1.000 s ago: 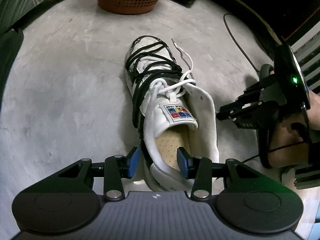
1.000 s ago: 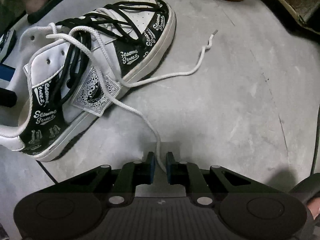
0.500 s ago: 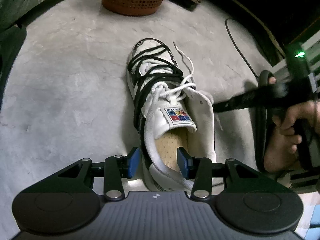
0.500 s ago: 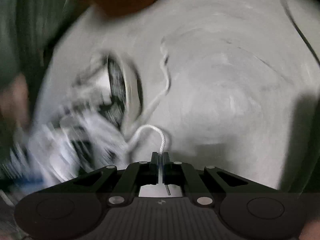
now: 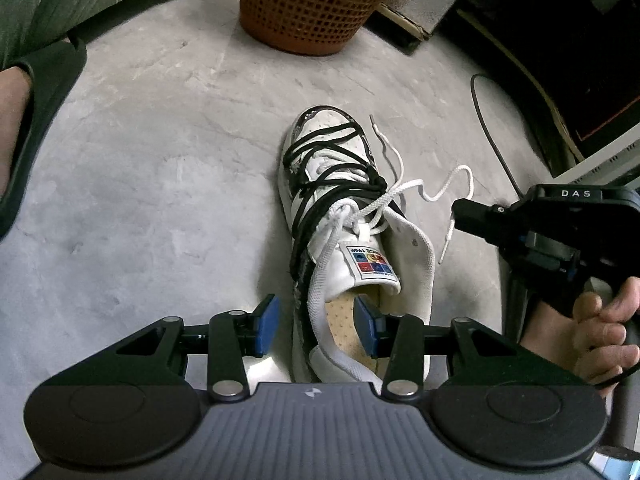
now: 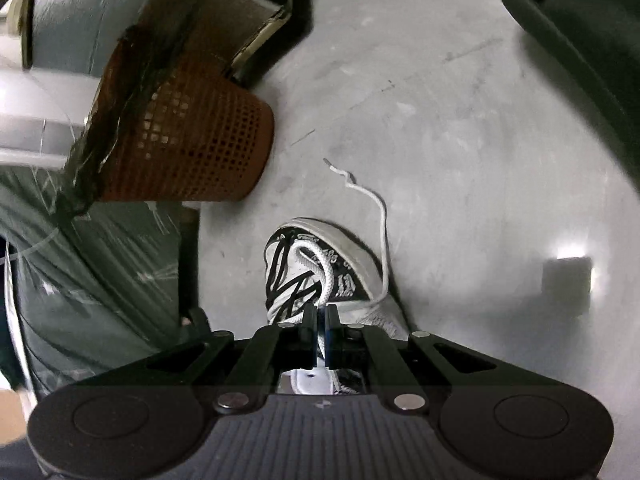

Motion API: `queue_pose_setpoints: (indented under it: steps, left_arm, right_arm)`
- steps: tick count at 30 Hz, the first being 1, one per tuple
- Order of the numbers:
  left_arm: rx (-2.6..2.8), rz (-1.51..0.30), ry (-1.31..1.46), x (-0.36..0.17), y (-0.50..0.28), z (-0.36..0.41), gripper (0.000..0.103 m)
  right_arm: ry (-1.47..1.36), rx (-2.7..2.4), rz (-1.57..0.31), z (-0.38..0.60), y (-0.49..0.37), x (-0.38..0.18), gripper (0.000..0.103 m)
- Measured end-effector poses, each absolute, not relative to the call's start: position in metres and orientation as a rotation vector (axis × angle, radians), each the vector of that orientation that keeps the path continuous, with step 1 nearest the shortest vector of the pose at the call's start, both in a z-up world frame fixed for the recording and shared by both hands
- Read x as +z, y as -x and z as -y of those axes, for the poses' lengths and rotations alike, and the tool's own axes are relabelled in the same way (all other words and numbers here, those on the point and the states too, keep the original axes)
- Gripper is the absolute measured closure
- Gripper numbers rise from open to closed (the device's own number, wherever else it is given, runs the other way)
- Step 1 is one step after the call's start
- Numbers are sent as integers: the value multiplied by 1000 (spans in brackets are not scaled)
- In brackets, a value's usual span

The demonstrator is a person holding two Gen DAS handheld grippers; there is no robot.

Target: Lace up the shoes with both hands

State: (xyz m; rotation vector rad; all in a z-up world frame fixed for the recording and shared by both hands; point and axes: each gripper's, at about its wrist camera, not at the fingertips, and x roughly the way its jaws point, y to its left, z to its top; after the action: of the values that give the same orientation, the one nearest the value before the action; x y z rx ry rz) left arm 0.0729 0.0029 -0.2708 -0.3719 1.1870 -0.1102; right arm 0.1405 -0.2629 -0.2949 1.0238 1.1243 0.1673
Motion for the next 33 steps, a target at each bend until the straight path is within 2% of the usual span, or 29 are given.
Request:
queue_pose_setpoints:
  steps: [11,33]
  left_arm:
    - [-128,-1162,345,-269,-80,2,58]
    - [-156,-1175,301,-269,-82,13,58]
  right_arm:
    - [-1084,180,-1031,251,-145,-291,99]
    - [-1025,181,-1055,252,-139,-299,99]
